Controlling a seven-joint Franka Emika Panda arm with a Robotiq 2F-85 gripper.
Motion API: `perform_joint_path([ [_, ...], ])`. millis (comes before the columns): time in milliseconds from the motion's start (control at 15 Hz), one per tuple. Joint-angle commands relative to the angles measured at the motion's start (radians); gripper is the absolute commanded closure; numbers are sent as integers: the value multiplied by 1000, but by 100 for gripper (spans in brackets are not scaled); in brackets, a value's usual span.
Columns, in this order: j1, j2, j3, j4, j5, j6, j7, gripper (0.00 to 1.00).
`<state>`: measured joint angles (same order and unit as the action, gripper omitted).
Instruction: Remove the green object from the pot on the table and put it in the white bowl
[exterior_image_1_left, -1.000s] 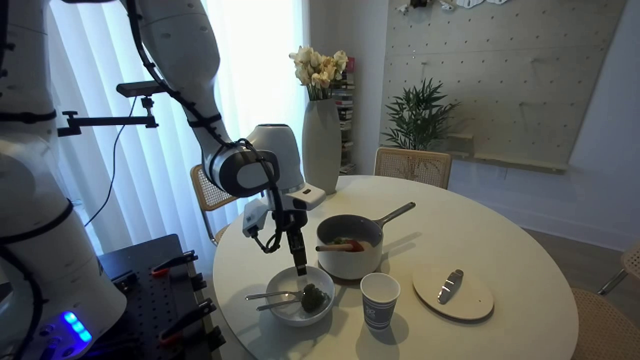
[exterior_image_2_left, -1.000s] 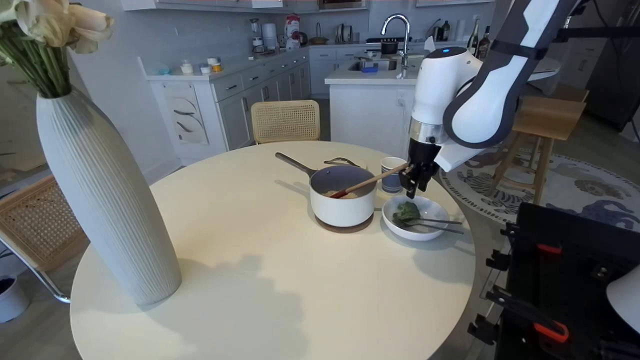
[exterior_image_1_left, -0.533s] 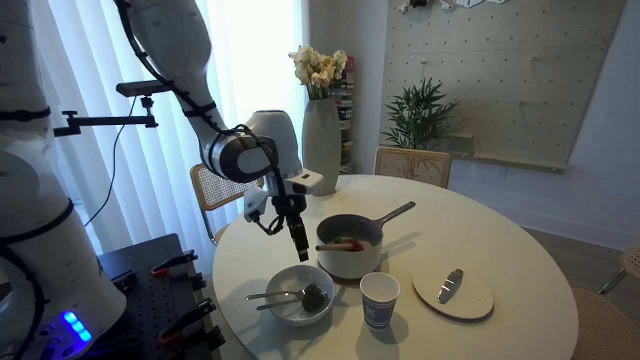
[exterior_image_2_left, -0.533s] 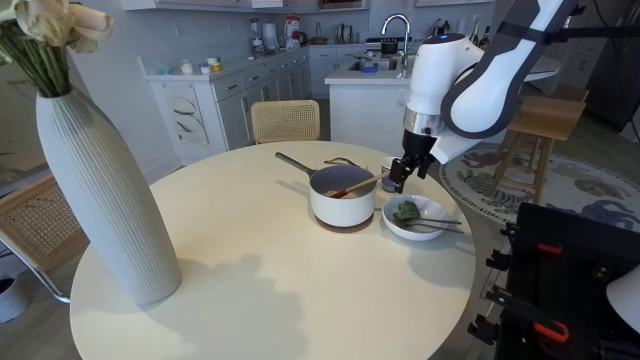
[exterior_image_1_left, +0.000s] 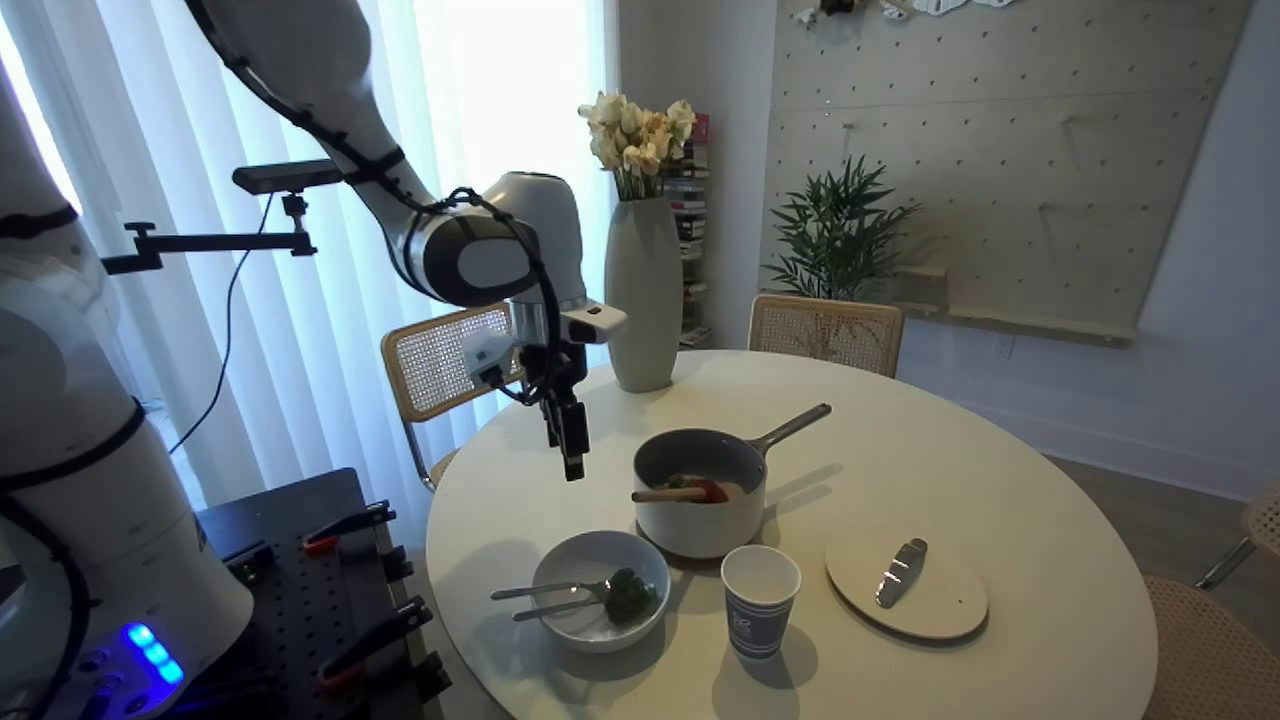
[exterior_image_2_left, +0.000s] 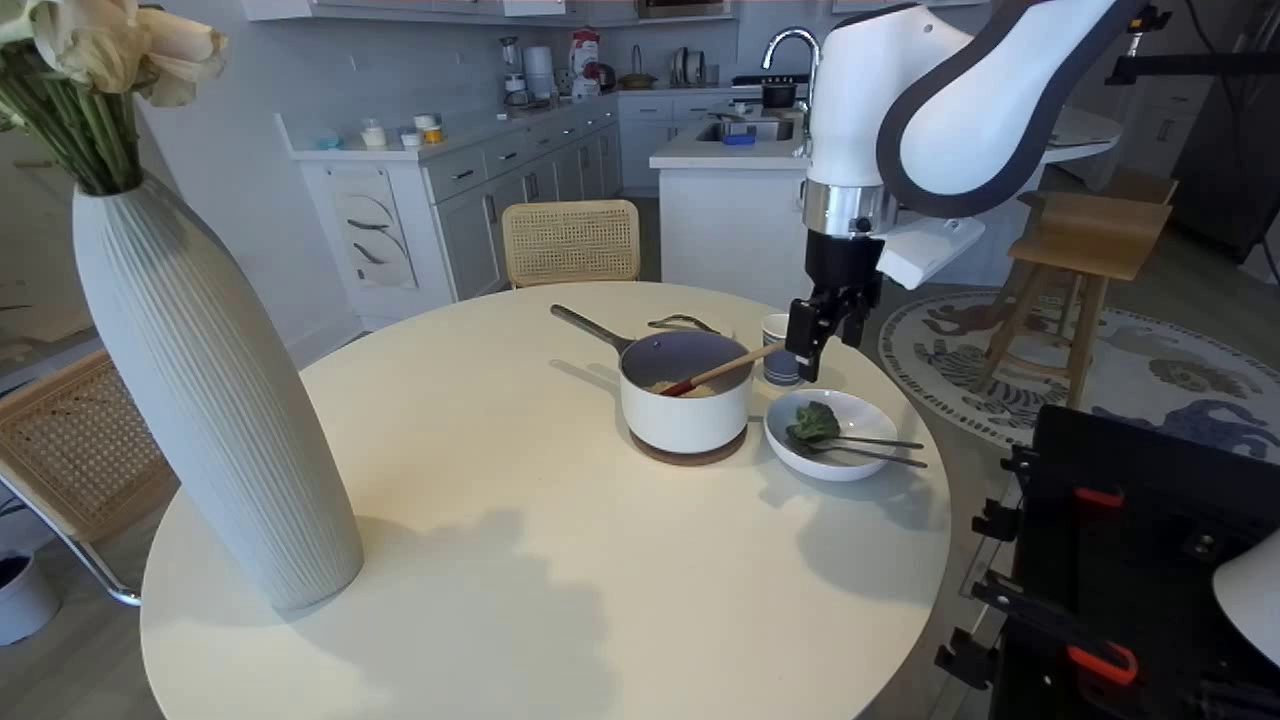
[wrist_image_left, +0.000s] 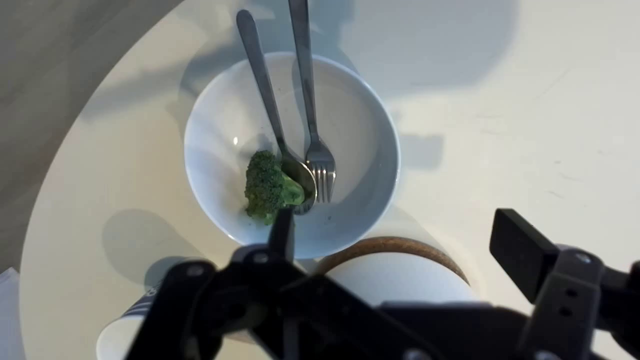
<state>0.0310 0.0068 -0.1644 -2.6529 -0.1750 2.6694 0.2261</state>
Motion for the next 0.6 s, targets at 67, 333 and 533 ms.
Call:
perform_joint_path([
  [67, -39, -22, 41, -8, 3, -16, -8, 0],
  [333, -42, -25, 41, -13, 3, -17, -9, 0],
  [533, -43, -25, 41, -13, 3, -17, -9, 0],
])
